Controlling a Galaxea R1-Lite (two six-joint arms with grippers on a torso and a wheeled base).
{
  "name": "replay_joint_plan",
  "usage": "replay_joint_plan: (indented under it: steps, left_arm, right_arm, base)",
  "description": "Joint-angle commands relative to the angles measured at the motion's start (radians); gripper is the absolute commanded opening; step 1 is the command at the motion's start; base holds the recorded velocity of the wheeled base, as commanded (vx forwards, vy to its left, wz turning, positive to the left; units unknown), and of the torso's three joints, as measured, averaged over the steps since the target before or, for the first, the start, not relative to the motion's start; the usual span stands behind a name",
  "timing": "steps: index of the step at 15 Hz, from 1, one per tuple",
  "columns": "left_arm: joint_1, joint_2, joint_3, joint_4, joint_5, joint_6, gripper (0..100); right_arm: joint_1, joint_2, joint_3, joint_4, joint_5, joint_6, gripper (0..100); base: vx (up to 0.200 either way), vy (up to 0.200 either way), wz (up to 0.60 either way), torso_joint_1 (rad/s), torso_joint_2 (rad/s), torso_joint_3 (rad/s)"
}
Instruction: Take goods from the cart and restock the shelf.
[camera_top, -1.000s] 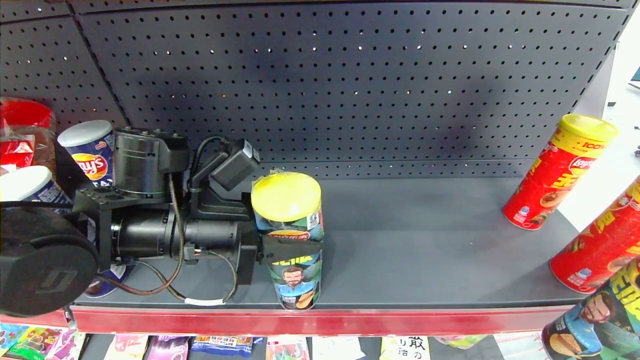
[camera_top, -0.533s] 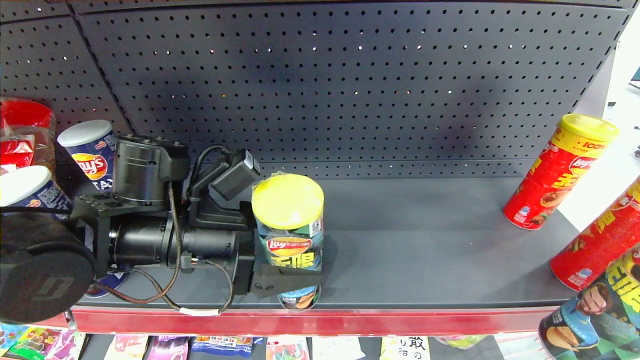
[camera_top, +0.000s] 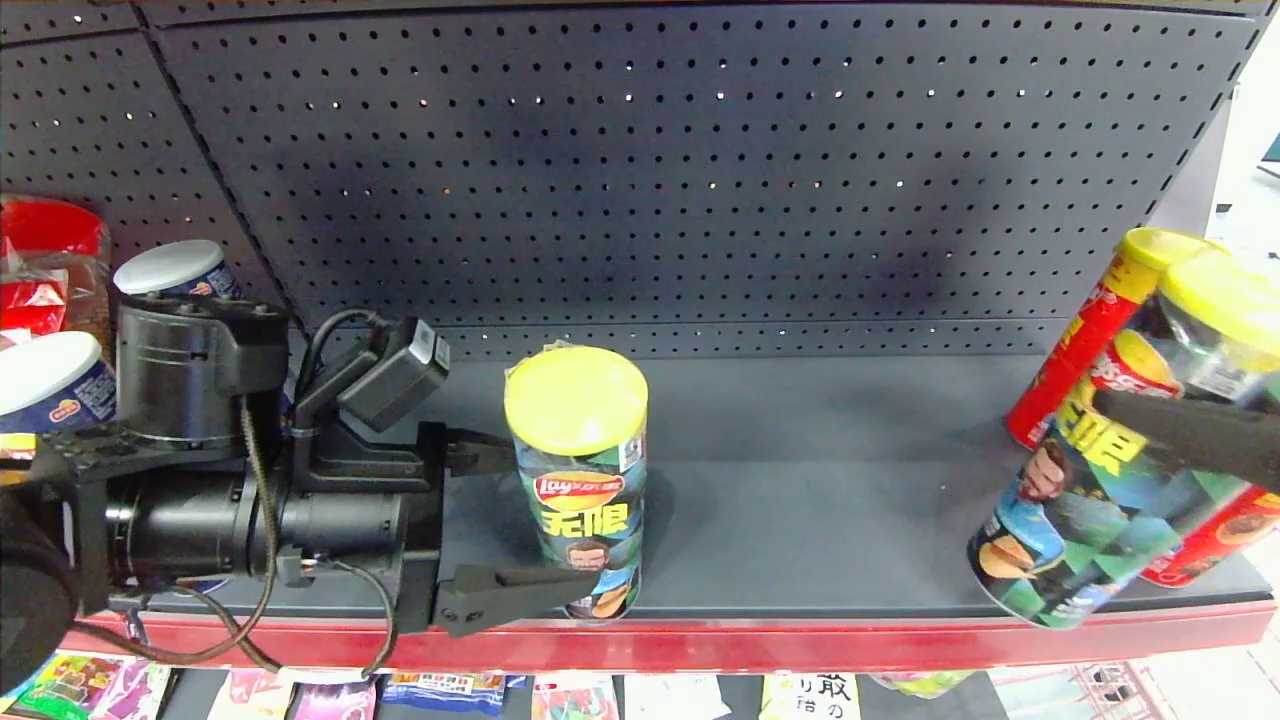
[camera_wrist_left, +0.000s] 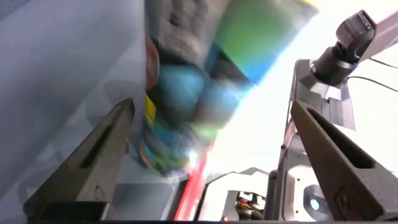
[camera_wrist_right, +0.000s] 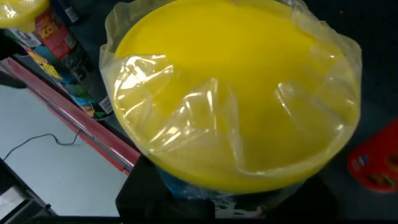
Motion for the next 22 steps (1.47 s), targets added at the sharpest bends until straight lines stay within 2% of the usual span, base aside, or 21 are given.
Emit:
replay_joint_plan:
  steps: [1, 6, 9, 11, 13, 15, 18, 22]
  left_arm:
    - [0.022, -0.082, 0.066, 0.0, 0.0, 0.001, 100]
    - [0.045, -0.186, 0.18, 0.0, 0.0, -0.002, 100]
    - [0.137, -0.261, 0.247, 0.001, 0.002, 0.001, 100]
    - [0.194, -0.32, 0.285, 0.001, 0.029, -0.001, 100]
    - [0.219, -0.401, 0.338, 0.007, 0.051, -0.007, 100]
    - [0.243, -0.481, 0.393, 0.012, 0.071, -0.025, 100]
    - [0.254, -0.577, 0.408, 0.073, 0.12, -0.09, 100]
    - [0.254, -0.633, 0.394, 0.167, 0.146, -0.094, 100]
  right_arm:
    - [0.079, 0.22, -0.105, -0.063, 0.001, 0.0, 0]
    - [0.141, 0.436, -0.23, -0.158, 0.001, 0.0, 0]
    - [0.188, 0.547, -0.306, -0.23, 0.0, -0.002, 0]
    - [0.225, 0.6, -0.342, -0.239, 0.0, -0.003, 0]
    - [0.265, 0.662, -0.383, -0.248, 0.0, -0.012, 0]
    - [0.274, 0.732, -0.434, -0.267, 0.0, -0.04, 0]
    - [0.279, 0.834, -0.509, -0.322, 0.001, -0.069, 0]
    - [0.3, 0.893, -0.572, -0.324, 0.006, -0.072, 0]
  base:
    - [0.0, 0.0, 0.0, 0.0, 0.0, 0.0]
    - [0.0, 0.0, 0.0, 0.0, 0.0, 0.0]
    - [0.0, 0.0, 0.0, 0.0, 0.0, 0.0]
    - [0.0, 0.0, 0.0, 0.0, 0.0, 0.0]
    - [0.0, 0.0, 0.0, 0.0, 0.0, 0.0]
    - [0.0, 0.0, 0.0, 0.0, 0.0, 0.0]
    - [0.0, 0.0, 0.0, 0.0, 0.0, 0.0]
    - [0.0, 0.0, 0.0, 0.0, 0.0, 0.0]
